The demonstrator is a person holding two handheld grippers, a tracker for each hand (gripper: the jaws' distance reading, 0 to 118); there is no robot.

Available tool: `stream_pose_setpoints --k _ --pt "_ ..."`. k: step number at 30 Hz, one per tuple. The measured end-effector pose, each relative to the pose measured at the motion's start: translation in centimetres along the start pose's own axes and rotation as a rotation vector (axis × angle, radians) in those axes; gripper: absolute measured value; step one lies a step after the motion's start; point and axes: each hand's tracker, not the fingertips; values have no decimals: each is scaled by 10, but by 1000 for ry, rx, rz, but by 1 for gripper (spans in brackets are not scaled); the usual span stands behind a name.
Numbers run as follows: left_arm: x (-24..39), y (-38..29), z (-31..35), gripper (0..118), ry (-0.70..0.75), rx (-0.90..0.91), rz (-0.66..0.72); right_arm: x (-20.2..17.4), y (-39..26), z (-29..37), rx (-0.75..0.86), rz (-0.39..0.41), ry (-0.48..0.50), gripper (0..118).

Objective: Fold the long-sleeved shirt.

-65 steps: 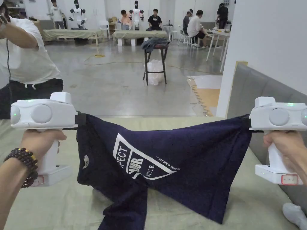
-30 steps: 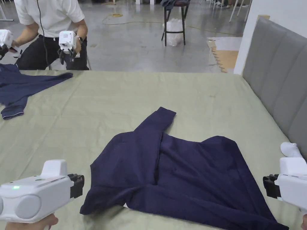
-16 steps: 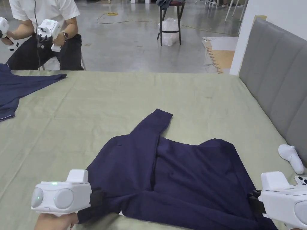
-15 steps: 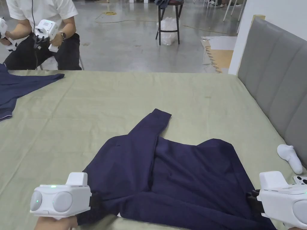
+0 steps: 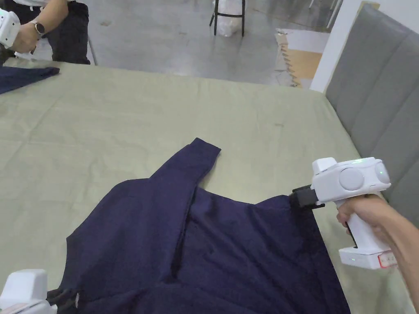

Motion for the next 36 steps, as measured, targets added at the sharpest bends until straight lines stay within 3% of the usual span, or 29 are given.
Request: stream_pose_setpoints --k 4,6,7,8,9,10,12,17,20,25,28,30,33,36 --pt "2 0 1 8 -3 -10 40 -2 10 -60 -129 -10 12 85" --pt "4 1 2 8 -2 -14 40 -10 4 -80 -205 -21 30 70" --pt "5 2 2 8 1 -17 38 -12 6 -78 -150 -54 12 64" --pt "8 2 1 8 3 -19 36 -8 10 -72 -169 -84 15 35" --pt "10 3 1 8 7 -17 31 -11 9 -65 -144 -80 106 4" --pt "13 4 1 8 10 -18 17 -19 6 -64 -123 -48 144 4" --pt "12 6 1 8 23 -12 -26 -32 0 -53 -129 19 16 4" --pt "10 58 39 8 -31 172 -26 -3 5 41 83 -174 33 4" --pt "16 113 73 8 -88 303 -67 18 19 139 222 -159 28 4" --pt "26 240 136 8 -100 559 -54 42 70 327 575 -191 -61 4" --pt "35 329 178 8 -127 669 -29 55 118 415 702 -213 -125 4" --pt "48 385 202 8 -110 724 -50 60 148 462 783 -208 -198 4" --pt "67 455 231 8 -126 760 -2 63 184 508 887 -269 -255 4" --pt "87 499 249 8 -121 800 46 63 206 531 919 -292 -330 4"
